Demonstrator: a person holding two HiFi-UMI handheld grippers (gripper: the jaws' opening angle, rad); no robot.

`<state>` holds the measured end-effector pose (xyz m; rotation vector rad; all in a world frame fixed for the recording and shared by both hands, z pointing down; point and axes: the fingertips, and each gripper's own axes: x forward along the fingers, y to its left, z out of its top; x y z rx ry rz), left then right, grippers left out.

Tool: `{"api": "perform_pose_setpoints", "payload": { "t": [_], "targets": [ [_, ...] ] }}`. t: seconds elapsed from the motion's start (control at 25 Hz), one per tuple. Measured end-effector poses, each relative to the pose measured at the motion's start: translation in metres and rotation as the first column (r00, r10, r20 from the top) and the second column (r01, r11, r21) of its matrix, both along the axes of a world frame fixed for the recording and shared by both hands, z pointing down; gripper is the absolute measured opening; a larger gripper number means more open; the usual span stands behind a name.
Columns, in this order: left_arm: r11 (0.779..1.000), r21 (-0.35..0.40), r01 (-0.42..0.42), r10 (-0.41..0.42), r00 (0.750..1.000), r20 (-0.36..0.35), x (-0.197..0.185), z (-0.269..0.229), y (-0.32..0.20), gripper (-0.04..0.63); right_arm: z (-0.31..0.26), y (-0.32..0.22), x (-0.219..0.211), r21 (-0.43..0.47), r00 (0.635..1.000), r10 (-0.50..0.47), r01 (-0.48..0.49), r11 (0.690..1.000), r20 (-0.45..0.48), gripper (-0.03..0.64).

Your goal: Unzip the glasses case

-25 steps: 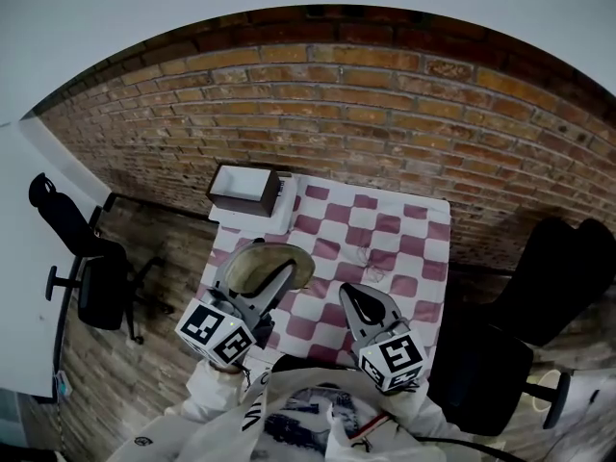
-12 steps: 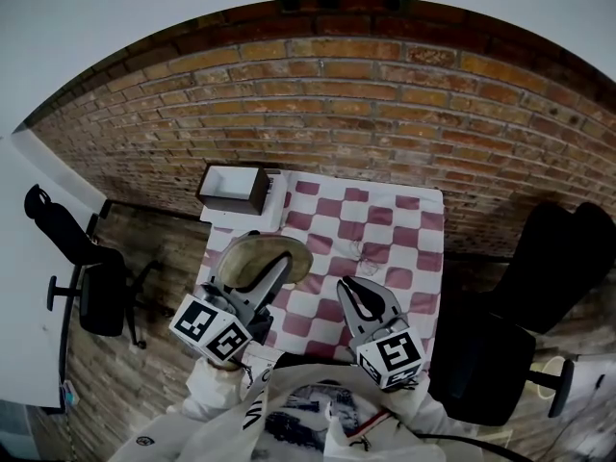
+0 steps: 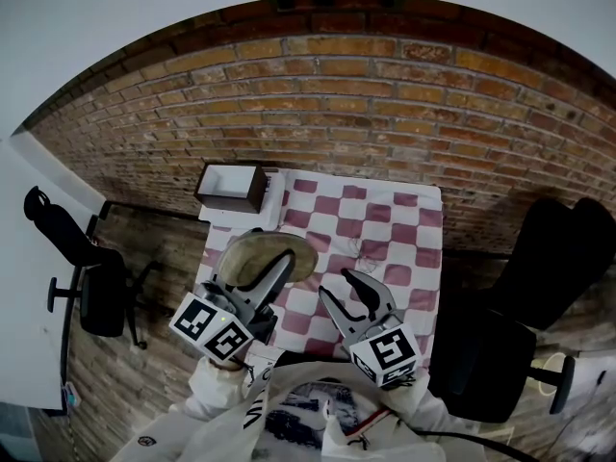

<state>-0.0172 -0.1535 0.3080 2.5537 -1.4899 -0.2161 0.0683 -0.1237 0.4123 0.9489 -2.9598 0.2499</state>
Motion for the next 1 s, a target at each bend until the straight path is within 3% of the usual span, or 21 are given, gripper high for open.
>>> {"api": "perform_pose_setpoints", "payload": {
  "t": [0.28, 1.0],
  "targets": [
    [1.000, -0.006, -0.022, 0.022, 1.000, -0.013, 0.004, -0.001, 0.004, 0.298, 0.004, 0.004, -0.007, -0.013, 1.000, 0.001, -0.001, 1.000, -0.001, 0.256],
    [0.994, -0.019, -0.105, 0.104, 0.993, -0.056, 0.025, 0.001, 0.011, 0.298, 0.019, 0.011, -0.020, -0.087, 0.998, -0.056, 0.054, 0.995, -0.026, 0.256]
  ]
}}
